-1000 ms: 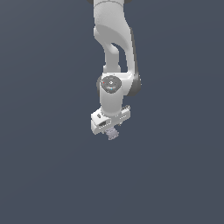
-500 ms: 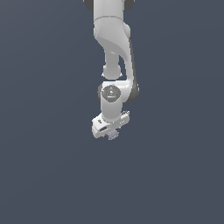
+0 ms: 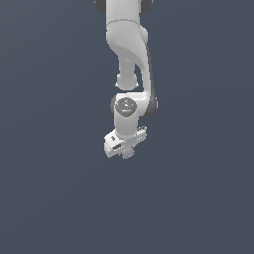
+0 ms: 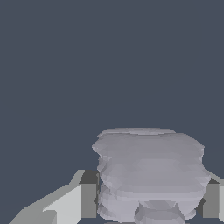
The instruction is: Pick up the object and move it to a goal position.
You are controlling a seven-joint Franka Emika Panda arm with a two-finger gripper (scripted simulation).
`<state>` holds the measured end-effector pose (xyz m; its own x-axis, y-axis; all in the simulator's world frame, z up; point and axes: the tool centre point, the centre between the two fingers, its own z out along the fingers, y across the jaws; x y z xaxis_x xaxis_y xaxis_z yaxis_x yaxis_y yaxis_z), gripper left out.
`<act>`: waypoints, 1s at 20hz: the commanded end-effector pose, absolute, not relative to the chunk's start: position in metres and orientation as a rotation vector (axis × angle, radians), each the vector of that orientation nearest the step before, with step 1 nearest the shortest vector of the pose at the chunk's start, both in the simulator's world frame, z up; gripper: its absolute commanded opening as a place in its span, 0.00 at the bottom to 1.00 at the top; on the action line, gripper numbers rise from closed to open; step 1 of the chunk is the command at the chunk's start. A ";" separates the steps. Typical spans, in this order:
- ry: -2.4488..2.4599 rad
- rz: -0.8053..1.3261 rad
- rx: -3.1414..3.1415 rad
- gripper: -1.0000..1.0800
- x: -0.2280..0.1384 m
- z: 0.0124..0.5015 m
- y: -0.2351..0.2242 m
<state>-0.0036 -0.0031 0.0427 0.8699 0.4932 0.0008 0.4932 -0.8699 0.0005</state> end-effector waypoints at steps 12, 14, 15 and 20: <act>0.802 0.002 3.037 0.00 0.010 0.060 -0.020; 0.802 0.001 3.038 0.00 0.016 0.069 -0.028; 0.802 0.001 3.038 0.00 0.020 0.073 -0.033; 0.802 0.001 3.038 0.00 0.041 0.100 -0.058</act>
